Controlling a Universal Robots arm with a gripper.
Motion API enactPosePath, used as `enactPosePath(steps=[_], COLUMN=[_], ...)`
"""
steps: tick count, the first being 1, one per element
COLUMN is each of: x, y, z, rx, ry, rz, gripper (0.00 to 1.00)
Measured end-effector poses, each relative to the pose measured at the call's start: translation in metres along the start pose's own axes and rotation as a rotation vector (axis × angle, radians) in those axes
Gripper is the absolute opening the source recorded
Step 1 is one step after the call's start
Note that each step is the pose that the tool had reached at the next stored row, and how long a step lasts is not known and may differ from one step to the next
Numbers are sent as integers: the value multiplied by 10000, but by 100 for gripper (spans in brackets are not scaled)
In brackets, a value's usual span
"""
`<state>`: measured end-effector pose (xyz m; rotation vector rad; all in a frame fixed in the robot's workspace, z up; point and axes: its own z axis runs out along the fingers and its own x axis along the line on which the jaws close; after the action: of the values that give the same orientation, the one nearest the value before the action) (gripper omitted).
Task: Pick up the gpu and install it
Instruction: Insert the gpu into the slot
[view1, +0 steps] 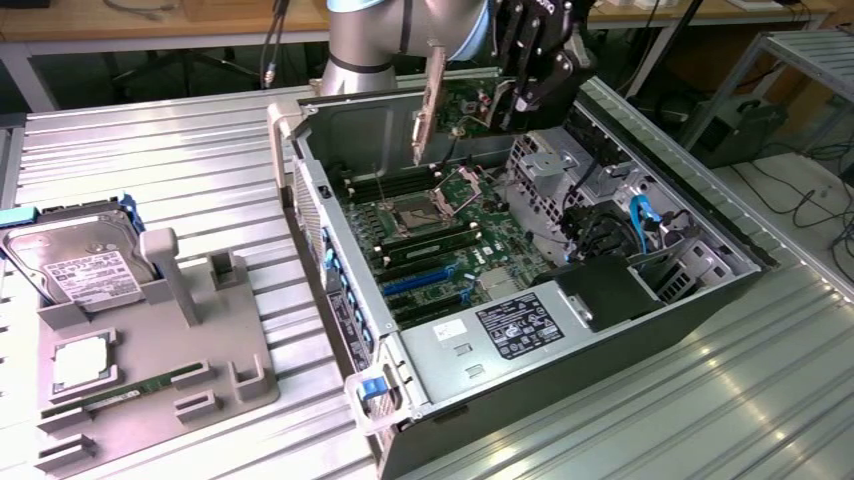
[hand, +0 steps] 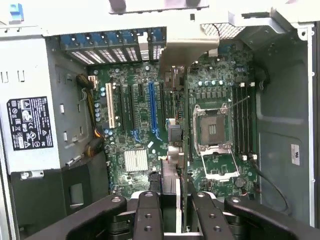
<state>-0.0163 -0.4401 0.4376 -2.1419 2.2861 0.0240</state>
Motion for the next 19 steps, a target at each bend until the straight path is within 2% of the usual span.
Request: enactPosePath(steps=[1, 2, 3, 4, 5, 9, 11, 13, 17, 19], x=[1, 2, 12, 3, -8, -23, -40, -68, -68, -57], y=[1, 1, 0, 3, 17, 63, 72, 93, 169, 175], z=[15, 53, 217, 318, 348, 406, 416, 437, 509, 549], rx=[87, 165, 141, 138, 140, 156, 221, 250, 257, 257], ry=[-3, -4, -3, -4, 6, 32, 39, 38, 37, 32], rz=[-486, -492, -492, -452, -372, -266, -250, -251, -253, -281], gripper=[28, 28, 28, 28, 28, 28, 28, 28, 28, 28])
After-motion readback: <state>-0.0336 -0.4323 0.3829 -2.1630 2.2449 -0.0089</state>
